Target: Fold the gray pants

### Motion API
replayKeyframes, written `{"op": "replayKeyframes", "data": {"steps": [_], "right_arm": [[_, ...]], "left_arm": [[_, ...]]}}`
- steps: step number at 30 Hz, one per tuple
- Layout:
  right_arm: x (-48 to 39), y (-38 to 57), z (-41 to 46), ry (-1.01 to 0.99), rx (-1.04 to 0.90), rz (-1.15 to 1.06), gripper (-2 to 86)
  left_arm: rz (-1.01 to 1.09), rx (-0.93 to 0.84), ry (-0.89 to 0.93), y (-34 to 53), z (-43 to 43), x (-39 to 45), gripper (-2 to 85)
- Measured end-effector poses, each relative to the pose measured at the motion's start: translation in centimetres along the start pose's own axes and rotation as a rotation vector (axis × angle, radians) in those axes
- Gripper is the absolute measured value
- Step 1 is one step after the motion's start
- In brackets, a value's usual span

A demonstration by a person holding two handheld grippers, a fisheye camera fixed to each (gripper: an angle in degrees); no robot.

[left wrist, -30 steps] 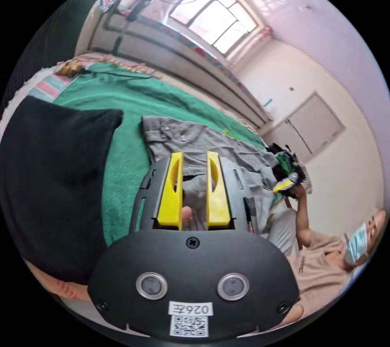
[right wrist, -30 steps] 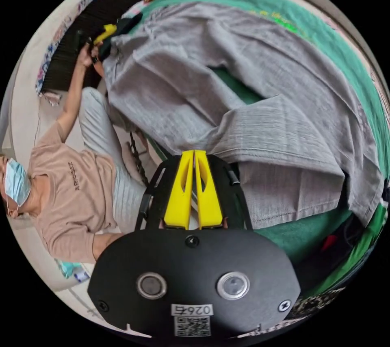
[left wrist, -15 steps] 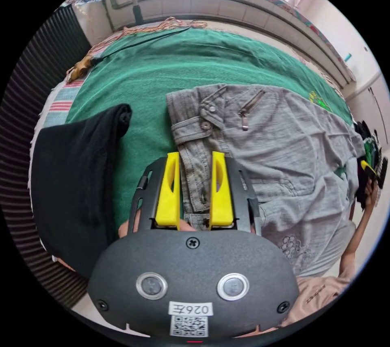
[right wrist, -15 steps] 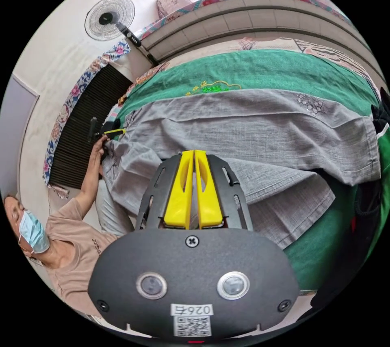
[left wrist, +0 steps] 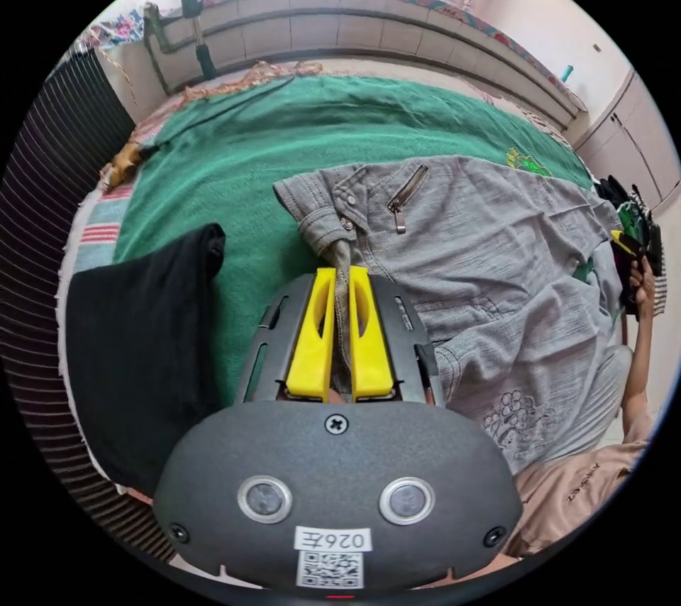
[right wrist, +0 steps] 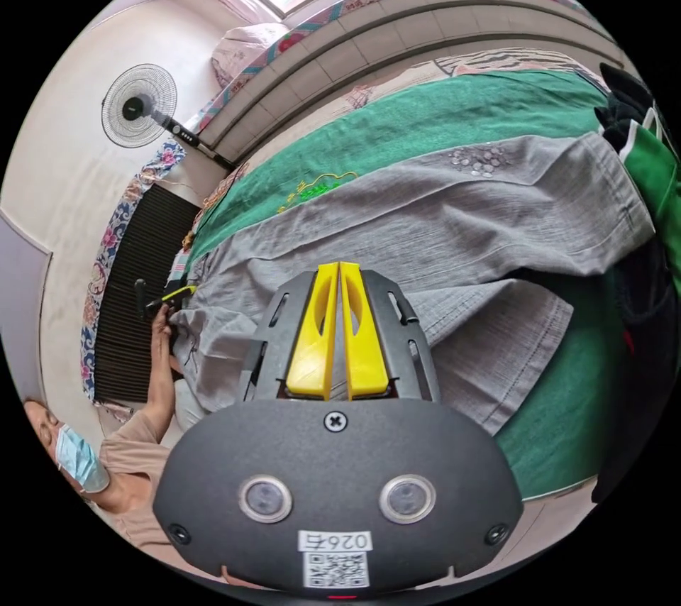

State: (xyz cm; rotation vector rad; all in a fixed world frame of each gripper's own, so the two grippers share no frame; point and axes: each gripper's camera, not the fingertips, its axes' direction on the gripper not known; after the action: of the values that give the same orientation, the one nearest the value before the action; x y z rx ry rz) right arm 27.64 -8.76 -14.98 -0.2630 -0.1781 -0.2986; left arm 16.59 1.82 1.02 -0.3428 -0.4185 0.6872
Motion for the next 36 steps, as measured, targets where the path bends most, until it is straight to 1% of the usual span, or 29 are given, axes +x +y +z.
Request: {"op": "replayKeyframes", "data": {"steps": [1, 3, 4, 6, 11, 13, 16, 17, 20, 23, 25, 26, 28, 30, 31, 34, 36], "right_arm": [[0.1, -1.3, -0.4, 0.012, 0.022, 0.023, -0.9], [0.3, -3.1, -1.3, 0.036, 0.059, 0.064, -0.9], [0.7, -4.1, -1.9, 0.053, 0.087, 0.095, -0.9], [1.5, -5.5, -3.0, 0.081, 0.129, 0.15, -0.9], [4.0, -8.9, -4.1, 0.088, 0.187, 0.261, -1.0], [4.6, -10.8, -3.3, 0.065, 0.181, 0.28, -1.1], [3.7, -13.8, -1.2, 0.062, 0.154, 0.259, -1.1], [3.4, -14.4, -0.7, 0.07, 0.146, 0.252, -1.0], [1.6, -17.6, 2.0, 0.153, 0.11, 0.24, -0.8], [1.6, -19.1, 2.6, 0.258, 0.159, 0.311, -0.1], [3.7, -19.1, 2.4, 0.293, 0.23, 0.416, 2.4], [4.6, -19.1, 2.6, 0.285, 0.24, 0.448, 3.3], [8.5, -18.4, 4.6, 0.233, 0.254, 0.6, 5.6], [10.5, -18.1, 6.8, 0.194, 0.26, 0.675, 6.0], [10.9, -18.0, 7.8, 0.166, 0.293, 0.709, 6.3], [10.3, -18.6, 10.3, 0.11, 0.365, 0.749, 8.6], [9.2, -19.3, 11.9, 0.116, 0.4, 0.735, 8.8]], "left_arm": [[-0.006, 0.011, -0.02, -0.1, -0.6, 0.1, 2.2], [-0.008, 0.018, -0.18, -0.4, -1.6, 1.6, 2.0], [-0.002, 0.015, -0.23, -0.5, -1.6, 2.1, 2.0], [0.03, -0.029, -0.375, -0.8, -0.6, 4.0, 2.3], [0.047, -0.162, -0.418, -0.9, 2.5, 5.9, 4.6], [0.042, -0.168, -0.454, -0.6, 2.1, 6.3, 6.1], [-0.021, -0.126, -0.411, 0.1, -0.2, 6.2, 7.2], [-0.051, -0.104, -0.371, 0.5, -1.1, 5.9, 7.2], [-0.094, -0.084, -0.301, 1.2, -1.9, 5.5, 5.2], [-0.084, -0.145, -0.303, 1.8, -0.6, 5.4, 2.1], [-0.072, -0.176, -0.292, 2.2, 0.3, 5.4, 1.0], [-0.074, -0.188, -0.272, 2.4, 0.8, 5.2, 0.5], [-0.089, -0.185, -0.249, 2.8, 1.0, 5.0, 0.0], [-0.098, -0.181, -0.232, 3.1, 0.7, 4.7, -0.3], [-0.098, -0.18, -0.229, 3.2, 0.7, 4.7, -0.4], [-0.109, -0.166, -0.208, 4.0, 0.4, 4.3, -0.5], [-0.128, -0.155, -0.178, 4.5, 0.2, 3.7, -0.6]]}}
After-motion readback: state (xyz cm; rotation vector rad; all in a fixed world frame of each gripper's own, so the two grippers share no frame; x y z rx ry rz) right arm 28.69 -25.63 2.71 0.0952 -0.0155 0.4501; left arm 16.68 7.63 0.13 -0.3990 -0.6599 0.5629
